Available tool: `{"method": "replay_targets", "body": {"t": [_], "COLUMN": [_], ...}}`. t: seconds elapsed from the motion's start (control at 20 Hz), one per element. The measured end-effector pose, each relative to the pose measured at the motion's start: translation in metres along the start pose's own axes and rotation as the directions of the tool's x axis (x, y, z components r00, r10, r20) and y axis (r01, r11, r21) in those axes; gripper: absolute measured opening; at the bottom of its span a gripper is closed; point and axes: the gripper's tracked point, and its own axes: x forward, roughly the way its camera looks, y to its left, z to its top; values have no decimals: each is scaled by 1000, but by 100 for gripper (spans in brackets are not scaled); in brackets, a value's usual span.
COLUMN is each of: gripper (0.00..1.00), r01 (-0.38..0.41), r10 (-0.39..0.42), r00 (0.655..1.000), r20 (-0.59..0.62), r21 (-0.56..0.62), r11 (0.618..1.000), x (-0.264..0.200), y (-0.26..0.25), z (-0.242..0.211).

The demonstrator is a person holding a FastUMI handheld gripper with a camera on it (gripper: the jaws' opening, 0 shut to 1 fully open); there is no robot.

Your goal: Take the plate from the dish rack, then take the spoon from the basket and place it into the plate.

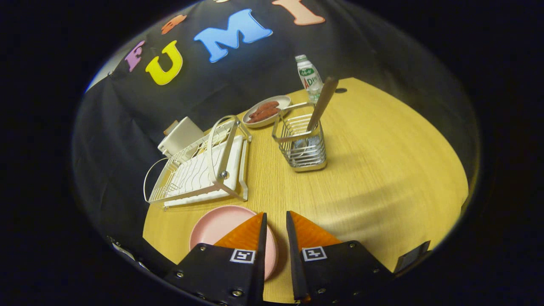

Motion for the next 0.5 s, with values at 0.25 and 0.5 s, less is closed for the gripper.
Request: {"method": "replay_targets", "body": {"t": [0.25,0.5], "gripper": [26,33], "r01": [38,91], "r10": [9,18], "r00": [963,923], "r20": [270,386], "r21": [-169,-262], "r11": [985,961], "x": [-45,-71], "y": [3,-1], "z": [71,109]}}
